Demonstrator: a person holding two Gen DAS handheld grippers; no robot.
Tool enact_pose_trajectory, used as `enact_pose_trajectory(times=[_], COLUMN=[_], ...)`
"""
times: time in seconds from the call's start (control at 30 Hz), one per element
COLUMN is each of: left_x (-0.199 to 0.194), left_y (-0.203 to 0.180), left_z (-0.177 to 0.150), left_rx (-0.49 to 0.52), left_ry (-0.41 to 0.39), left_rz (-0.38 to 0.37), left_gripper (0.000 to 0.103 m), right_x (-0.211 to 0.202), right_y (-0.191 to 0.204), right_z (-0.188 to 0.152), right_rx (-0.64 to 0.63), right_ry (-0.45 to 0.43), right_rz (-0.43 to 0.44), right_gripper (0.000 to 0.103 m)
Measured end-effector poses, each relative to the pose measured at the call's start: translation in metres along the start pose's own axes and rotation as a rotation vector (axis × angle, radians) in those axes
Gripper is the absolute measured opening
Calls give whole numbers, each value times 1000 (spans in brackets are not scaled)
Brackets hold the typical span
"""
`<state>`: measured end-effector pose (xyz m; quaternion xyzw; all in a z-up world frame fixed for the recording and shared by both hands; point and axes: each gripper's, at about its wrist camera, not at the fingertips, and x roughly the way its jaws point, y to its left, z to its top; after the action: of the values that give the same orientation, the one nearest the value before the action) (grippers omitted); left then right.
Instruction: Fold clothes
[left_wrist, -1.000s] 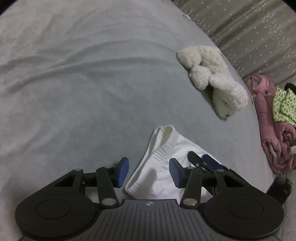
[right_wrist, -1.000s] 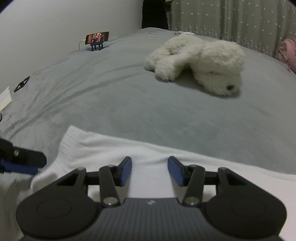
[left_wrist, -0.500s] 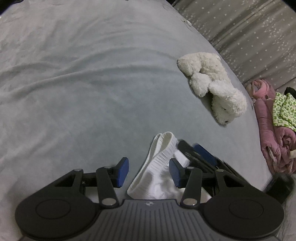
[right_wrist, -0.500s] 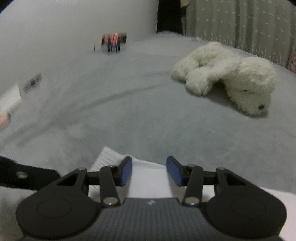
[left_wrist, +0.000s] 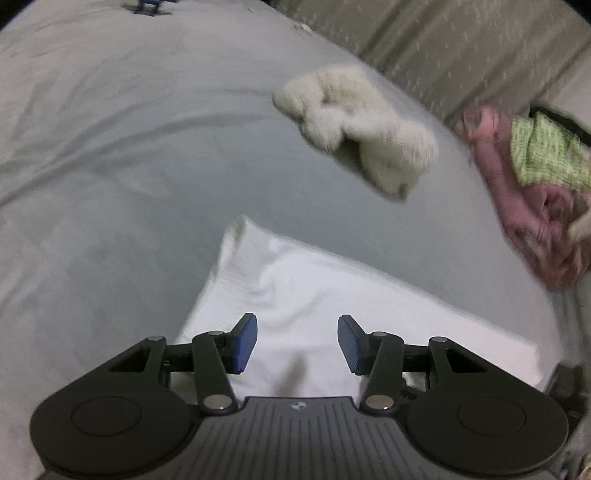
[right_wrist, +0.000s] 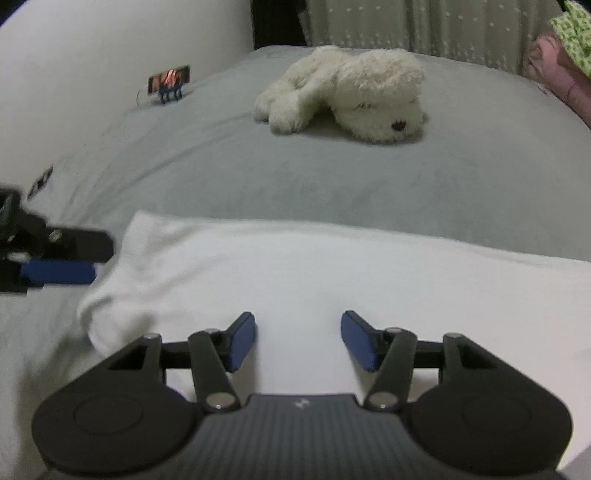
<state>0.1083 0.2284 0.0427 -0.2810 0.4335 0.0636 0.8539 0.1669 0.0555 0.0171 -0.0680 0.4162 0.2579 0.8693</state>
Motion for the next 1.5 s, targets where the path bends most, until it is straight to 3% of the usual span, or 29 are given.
enact_pose_trajectory(times=[0.13, 0.4, 0.8, 1.5], left_x=[17, 15, 22, 22], left_y=[-5, -1, -2, 1], left_z=[-6, -10, -6, -6], left_rx=[36, 9, 9, -2], left_ry=[46, 54, 59, 65], left_rz=[63, 57, 59, 51], left_gripper=[47, 47, 47, 47], right_x=[-6, -26, -61, -100], right_y=[8, -7, -44, -39], right_z=[-6, -26, -58, -106], right_rx=[-46, -48, -8, -20], right_ry=[8, 30, 76, 68], right_rz=[-30, -16, 6, -31], right_gripper=[58, 67, 70, 76])
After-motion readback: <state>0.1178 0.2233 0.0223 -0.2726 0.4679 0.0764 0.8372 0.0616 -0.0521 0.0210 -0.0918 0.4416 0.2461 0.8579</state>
